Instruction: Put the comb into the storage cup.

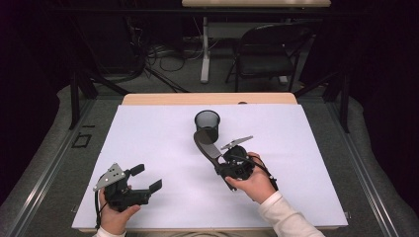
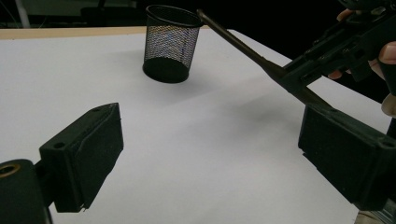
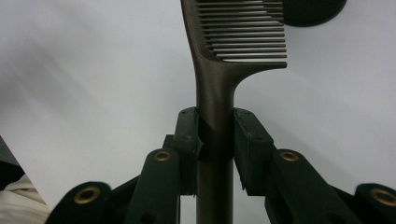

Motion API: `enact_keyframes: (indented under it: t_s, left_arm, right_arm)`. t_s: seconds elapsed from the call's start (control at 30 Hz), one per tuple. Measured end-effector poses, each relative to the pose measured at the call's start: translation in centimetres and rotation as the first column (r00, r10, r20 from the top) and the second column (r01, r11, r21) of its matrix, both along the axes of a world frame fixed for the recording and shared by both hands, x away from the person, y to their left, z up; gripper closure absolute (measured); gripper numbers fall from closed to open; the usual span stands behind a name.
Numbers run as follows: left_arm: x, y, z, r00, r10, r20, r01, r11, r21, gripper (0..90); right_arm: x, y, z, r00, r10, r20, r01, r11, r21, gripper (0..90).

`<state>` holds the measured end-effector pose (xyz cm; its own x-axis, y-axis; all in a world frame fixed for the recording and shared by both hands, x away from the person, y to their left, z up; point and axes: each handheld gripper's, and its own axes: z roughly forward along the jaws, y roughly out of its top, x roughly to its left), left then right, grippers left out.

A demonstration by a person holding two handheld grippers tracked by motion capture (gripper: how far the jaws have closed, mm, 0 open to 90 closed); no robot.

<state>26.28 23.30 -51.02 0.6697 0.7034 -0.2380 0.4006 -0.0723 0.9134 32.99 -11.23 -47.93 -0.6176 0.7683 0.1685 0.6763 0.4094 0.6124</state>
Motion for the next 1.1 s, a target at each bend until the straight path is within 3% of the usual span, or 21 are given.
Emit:
enact_keyframes:
  t_s: [0.23,0.5,0.67,0.87,1.0,1.1]
  left_arm:
    - [0.1,0.0,-0.1,1.0000,0.001,-0.007,-0.001,1.0000,-0.002,6.7]
    - [0.2,0.1,-0.2,0.9995,0.028,-0.018,-0.028,0.9996,-0.004,9.2]
    - [0.3,0.2,-0.3,0.9994,0.029,-0.020,-0.029,0.9996,-0.001,11.0]
    - [0.4,0.2,-0.4,0.9993,0.028,-0.023,-0.028,0.9996,0.007,14.1]
    - [0.4,0.2,-0.4,0.9993,0.032,-0.020,-0.032,0.9994,0.011,14.7]
    - [0.5,0.2,-0.5,0.9992,0.038,-0.015,-0.038,0.9990,0.022,15.0]
  right_arm:
    - [0.1,0.1,0.5,0.9980,-0.001,0.064,0.000,1.000,0.019,72.7]
    - [0.2,0.0,1.0,0.9949,-0.004,0.101,0.000,0.999,0.035,72.7]
    - [0.3,0.1,1.4,0.9885,-0.013,0.151,0.005,0.999,0.054,72.7]
    - [0.5,0.1,1.7,0.9857,-0.011,0.168,-0.001,0.997,0.075,72.7]
    - [0.5,0.0,1.8,0.9791,-0.006,0.204,-0.010,0.997,0.079,72.7]
    - [0.3,-0.1,1.8,0.9673,0.011,0.253,-0.034,0.996,0.086,72.7]
